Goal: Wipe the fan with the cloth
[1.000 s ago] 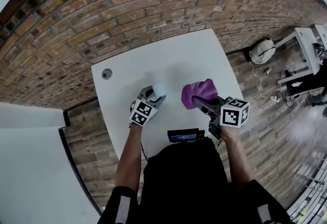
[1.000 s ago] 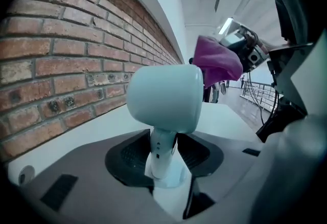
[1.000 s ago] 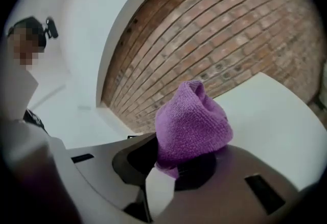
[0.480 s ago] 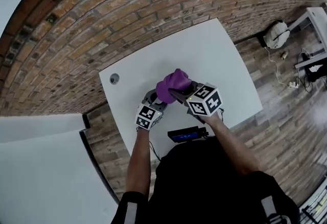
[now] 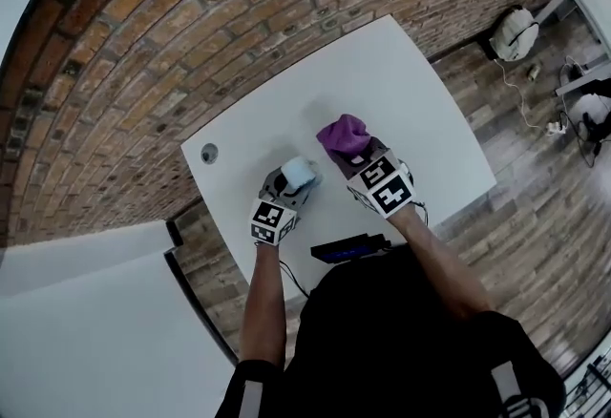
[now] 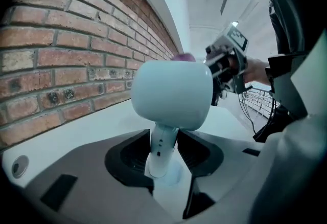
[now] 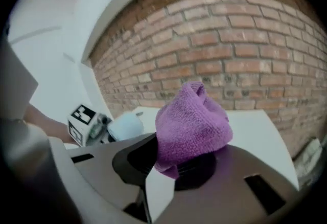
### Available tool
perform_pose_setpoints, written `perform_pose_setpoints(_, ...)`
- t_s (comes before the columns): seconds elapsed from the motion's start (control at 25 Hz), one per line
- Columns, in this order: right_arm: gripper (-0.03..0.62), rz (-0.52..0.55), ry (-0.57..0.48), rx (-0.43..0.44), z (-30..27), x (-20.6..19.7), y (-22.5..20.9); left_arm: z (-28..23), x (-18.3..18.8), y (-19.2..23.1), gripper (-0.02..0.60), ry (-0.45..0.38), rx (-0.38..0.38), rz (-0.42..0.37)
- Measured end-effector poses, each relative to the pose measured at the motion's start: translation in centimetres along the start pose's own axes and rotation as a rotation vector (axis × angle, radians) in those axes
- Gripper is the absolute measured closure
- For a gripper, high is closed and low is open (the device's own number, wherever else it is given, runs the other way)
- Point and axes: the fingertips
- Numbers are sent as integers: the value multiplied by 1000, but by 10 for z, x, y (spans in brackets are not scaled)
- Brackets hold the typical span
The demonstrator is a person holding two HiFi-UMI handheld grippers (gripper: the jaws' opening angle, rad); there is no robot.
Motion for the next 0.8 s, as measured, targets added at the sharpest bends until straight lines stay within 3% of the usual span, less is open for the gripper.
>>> perform_pose_setpoints(0.12, 526, 214, -109, 117, 13, 50, 53, 0, 0, -1, 405, 1, 2, -1)
perform_pose_setpoints(0.2, 525, 350, -74, 163, 5, 47, 83, 0, -1, -1, 405, 6, 4, 1)
perform_pose_setpoints(0.28, 526, 396, -47, 178, -4, 32, 96, 0, -1, -2, 405, 13, 5, 2)
perform_pose_setpoints(0.44, 525, 161, -126, 223, -8, 21, 78, -2, -1, -1, 405, 20, 2, 4)
perform_pose_setpoints(0.56, 525, 24, -36, 203, -20, -9, 46, -1, -3, -1, 405, 23, 3, 9)
perform_pose_setpoints(0.64, 526, -18, 36, 176, -24, -25, 30, -1, -3, -2, 405, 24, 3, 10)
perform_pose_setpoints(0.68, 526, -34, 23, 174, -19, -20, 28, -1, -4, -2, 405, 25, 2, 9)
perform_pose_setpoints(0.8, 525, 11, -149, 231, 10, 29, 51, -2, -4, 0, 405, 25, 1, 7)
Point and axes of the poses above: the fingertips, and each gripper's own axes: z backward along the fingers, y to its left, x out of its top, and after that the axes turned 6 degrees about -z, right-handed
